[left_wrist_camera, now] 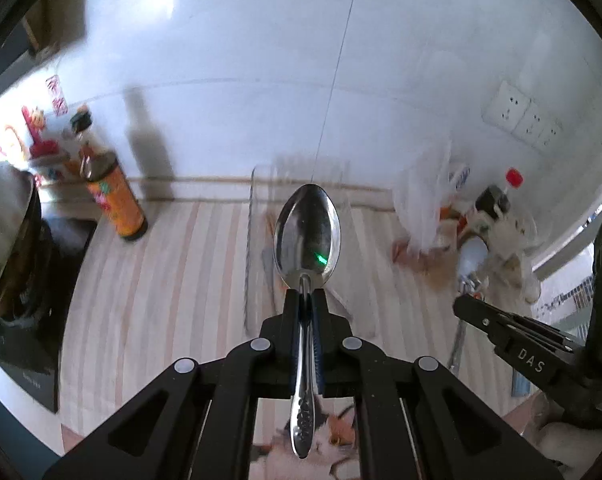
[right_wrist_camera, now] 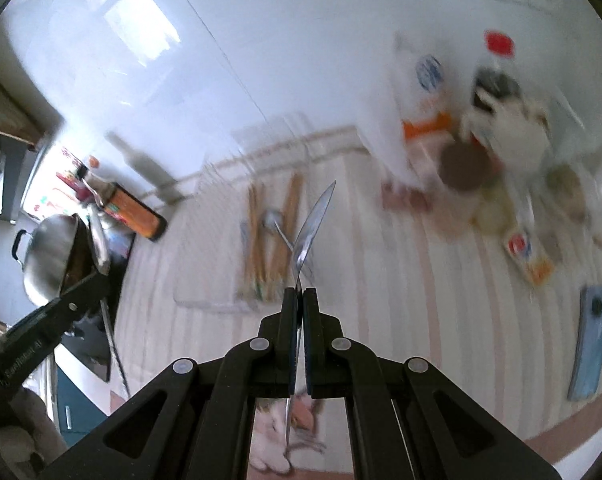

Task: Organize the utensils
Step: 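Lift and carry both held spoons over the clear basket, then lower the spoons into the clear basket and open both tools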

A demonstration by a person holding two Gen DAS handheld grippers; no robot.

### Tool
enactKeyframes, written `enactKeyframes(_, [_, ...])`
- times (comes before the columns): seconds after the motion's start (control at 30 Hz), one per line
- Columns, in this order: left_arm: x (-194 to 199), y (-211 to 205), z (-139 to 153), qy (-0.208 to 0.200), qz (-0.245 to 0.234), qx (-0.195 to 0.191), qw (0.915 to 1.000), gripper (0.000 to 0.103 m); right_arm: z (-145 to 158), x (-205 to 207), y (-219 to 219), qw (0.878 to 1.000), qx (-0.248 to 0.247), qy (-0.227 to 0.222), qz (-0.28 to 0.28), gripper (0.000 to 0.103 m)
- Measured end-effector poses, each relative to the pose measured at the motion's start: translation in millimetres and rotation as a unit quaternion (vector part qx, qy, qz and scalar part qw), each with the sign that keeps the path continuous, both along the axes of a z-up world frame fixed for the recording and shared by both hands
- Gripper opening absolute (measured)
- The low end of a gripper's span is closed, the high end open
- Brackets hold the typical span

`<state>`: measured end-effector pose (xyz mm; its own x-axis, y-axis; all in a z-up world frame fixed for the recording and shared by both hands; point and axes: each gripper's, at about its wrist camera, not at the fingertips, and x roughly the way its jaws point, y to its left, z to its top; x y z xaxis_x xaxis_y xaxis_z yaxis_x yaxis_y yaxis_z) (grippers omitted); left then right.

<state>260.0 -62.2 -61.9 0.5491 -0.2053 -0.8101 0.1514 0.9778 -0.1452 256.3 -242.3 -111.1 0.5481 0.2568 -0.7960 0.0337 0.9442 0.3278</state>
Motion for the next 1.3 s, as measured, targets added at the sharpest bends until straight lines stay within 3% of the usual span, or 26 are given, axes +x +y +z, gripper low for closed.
enactKeyframes(0.13, [29.7, -5.5, 0.3, 0.007, 0.002, 0.002, 1.0, 0.004, 16.9, 36.2, 14.9, 1.0, -0.005, -0.015, 0.012, 0.003])
enactKeyframes(0.3, [69.1, -7.7, -17.3, 0.033, 0.002, 0.0, 0.9994, 0.004, 17.1, 79.3, 30.7, 1.0, -0.007, -0.008, 0.021, 0.003])
enactKeyframes(0.63, [121.2, 5.1, -81.2, 0.132, 0.014, -0.029, 0.9908, 0.004, -36.8, 141.0, 49.2, 0.998, 0.003, 0.053, 0.033, 0.003])
enactKeyframes(0.93, [125.2, 16.3, -96.0, 0.159, 0.034, -0.031, 0.9862, 0.005, -77.2, 157.5, 52.7, 0.993, 0.009, 0.103, 0.051, 0.004])
enactKeyframes(1.03, [121.7, 17.9, -93.3, 0.152, 0.04, -0.011, 0.9875, 0.006, -81.1, 156.2, 51.5, 0.993, 0.006, 0.11, 0.045, 0.004])
enactKeyframes(1.13, [115.9, 20.4, -86.3, 0.138, 0.055, 0.02, 0.9887, 0.014, -81.3, 151.7, 49.7, 0.993, 0.004, 0.109, 0.038, 0.004])
enactKeyframes(1.2, [110.6, 21.7, -79.4, 0.119, 0.066, 0.053, 0.9893, 0.028, -76.1, 146.9, 50.1, 0.994, -0.004, 0.103, 0.036, 0.006])
enactKeyframes(1.27, [104.1, 24.4, -72.1, 0.098, 0.08, 0.074, 0.9892, 0.06, -69.3, 139.4, 51.7, 0.995, -0.023, 0.092, 0.031, 0.017])
enactKeyframes(1.3, [99.6, 26.4, -67.5, 0.085, 0.085, 0.082, 0.9894, 0.063, -65.9, 135.3, 51.9, 0.995, -0.032, 0.085, 0.028, 0.026])
